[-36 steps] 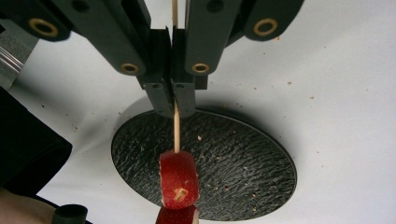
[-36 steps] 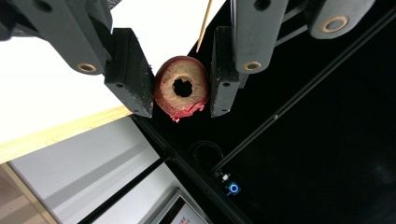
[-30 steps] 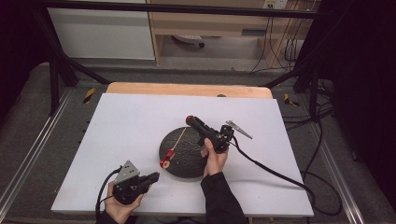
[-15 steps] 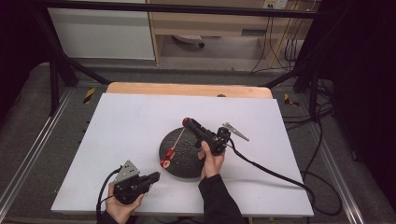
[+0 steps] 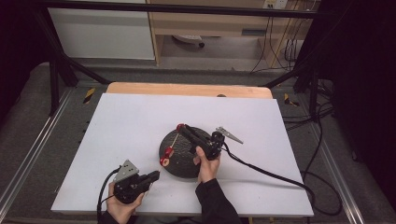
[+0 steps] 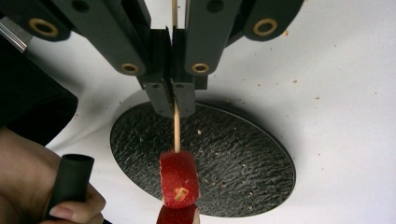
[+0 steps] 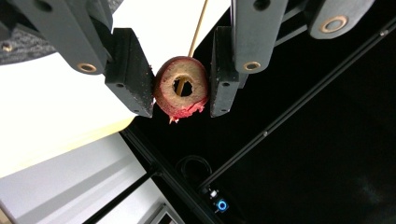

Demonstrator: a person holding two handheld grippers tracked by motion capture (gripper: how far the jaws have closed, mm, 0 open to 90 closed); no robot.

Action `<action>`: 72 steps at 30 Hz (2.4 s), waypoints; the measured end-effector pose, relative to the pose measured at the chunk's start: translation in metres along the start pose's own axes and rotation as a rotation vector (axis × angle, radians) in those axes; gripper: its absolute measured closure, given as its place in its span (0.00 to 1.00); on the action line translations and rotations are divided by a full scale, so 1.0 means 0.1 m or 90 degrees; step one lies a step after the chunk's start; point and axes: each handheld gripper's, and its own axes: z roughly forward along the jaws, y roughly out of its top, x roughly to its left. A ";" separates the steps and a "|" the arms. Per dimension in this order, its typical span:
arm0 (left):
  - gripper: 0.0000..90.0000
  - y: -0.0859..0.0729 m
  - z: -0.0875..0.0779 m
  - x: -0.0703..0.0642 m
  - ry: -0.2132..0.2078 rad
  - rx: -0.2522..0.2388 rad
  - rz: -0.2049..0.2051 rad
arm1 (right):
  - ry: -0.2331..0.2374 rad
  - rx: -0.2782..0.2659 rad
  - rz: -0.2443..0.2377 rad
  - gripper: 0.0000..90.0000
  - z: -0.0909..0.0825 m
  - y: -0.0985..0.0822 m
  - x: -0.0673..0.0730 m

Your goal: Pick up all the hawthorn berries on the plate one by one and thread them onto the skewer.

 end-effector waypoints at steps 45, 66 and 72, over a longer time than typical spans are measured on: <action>0.98 0.02 0.07 0.08 0.005 0.011 0.006 | -0.132 0.274 -0.221 0.10 -0.38 0.24 0.00; 0.98 0.08 0.10 0.11 -0.012 0.050 0.033 | -0.226 0.410 -0.335 0.01 -1.16 0.33 -0.41; 0.98 0.15 0.10 0.11 -0.018 0.064 0.042 | -0.241 0.411 -0.328 0.01 -1.39 0.36 -0.52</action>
